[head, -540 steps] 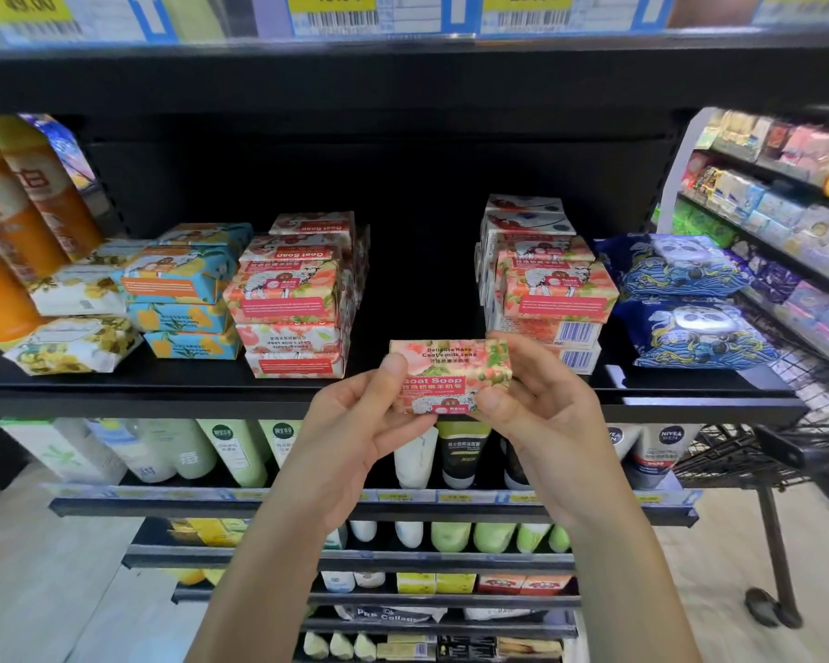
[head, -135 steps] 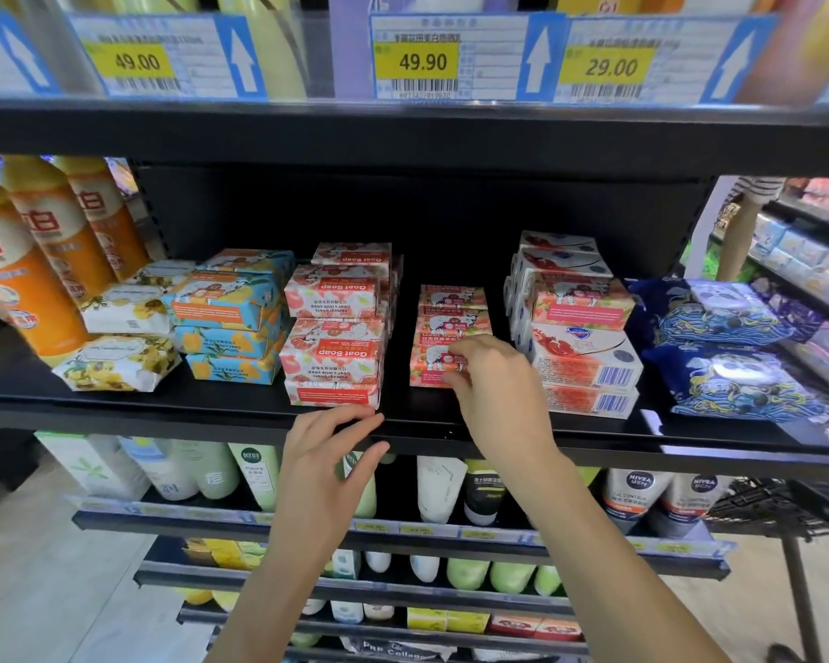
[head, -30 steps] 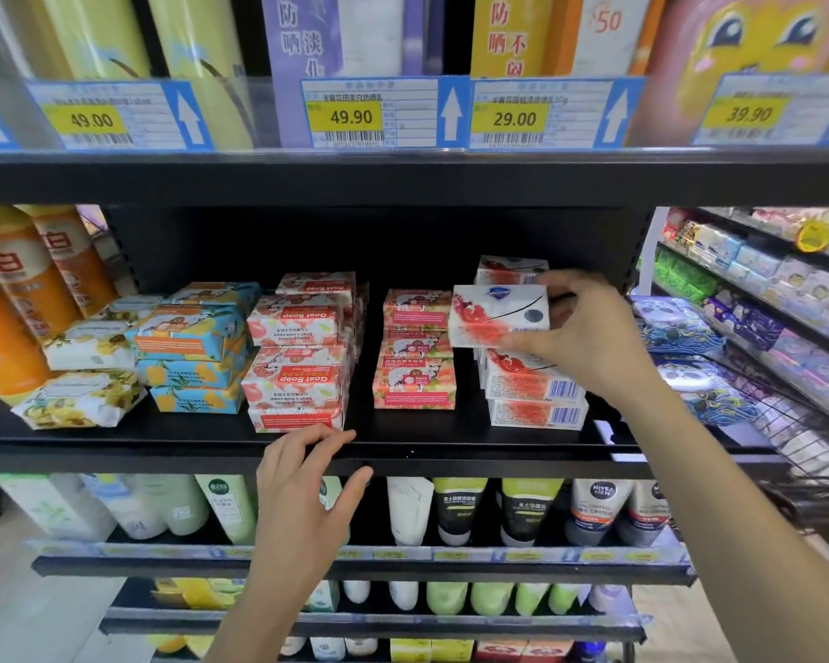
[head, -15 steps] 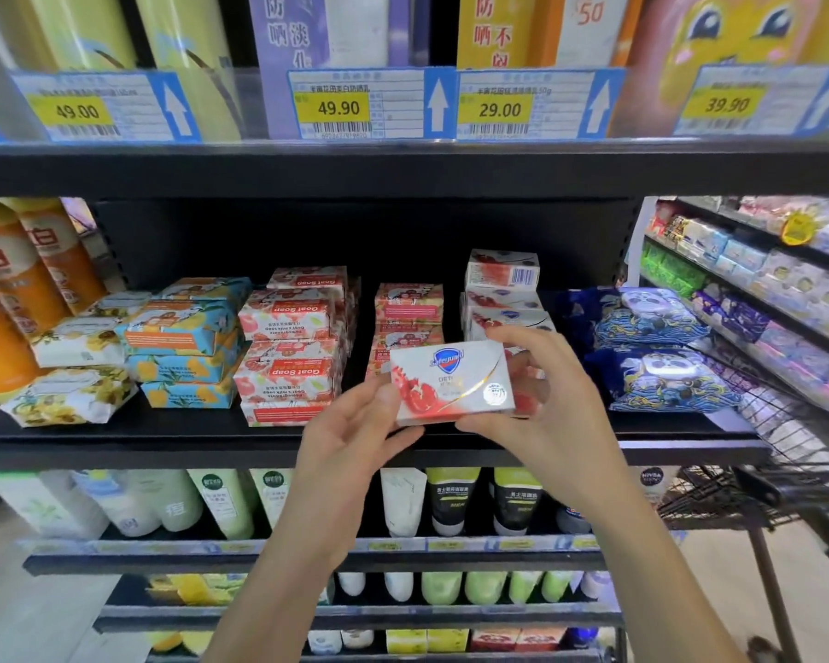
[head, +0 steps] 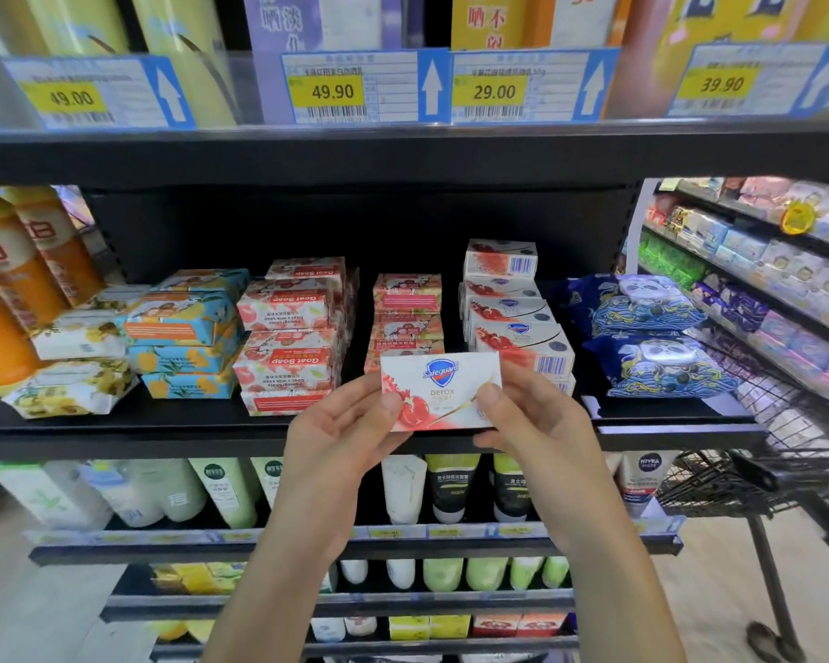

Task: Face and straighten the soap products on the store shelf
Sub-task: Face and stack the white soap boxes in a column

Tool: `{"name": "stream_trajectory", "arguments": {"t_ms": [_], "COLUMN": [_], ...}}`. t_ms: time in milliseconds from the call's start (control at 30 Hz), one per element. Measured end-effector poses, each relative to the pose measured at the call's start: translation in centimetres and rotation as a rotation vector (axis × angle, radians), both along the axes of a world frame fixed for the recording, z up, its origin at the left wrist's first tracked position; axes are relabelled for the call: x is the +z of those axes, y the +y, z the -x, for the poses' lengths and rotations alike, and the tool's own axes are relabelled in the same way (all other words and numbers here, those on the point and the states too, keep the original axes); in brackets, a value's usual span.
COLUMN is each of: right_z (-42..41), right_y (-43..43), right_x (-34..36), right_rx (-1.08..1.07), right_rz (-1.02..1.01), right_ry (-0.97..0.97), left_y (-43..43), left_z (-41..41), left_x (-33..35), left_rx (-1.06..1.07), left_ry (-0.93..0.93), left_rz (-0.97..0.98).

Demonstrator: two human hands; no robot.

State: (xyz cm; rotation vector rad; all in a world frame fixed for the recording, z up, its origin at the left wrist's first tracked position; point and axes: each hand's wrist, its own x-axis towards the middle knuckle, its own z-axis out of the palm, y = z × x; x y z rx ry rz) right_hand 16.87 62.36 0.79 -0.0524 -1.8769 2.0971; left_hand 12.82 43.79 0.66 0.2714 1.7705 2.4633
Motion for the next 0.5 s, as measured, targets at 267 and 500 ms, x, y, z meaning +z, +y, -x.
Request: {"name": "stream_trajectory", "arguments": {"t_ms": [267,500], "right_z": [-0.46,-0.92], "right_y": [0.21,0.31], "right_x": [-0.43,-0.42], "right_rx": [-0.017,-0.021], "right_rz": [0.061,0.018], "right_ry": [0.012,0.083], "left_y": [-0.13,-0.20], "left_z": [-0.65,-0.87], "left_x": [-0.80,-0.16], "left_rx": [0.014,-0.086], "left_ry": [-0.007,0.002], "left_rz": [0.039,0.096]}}
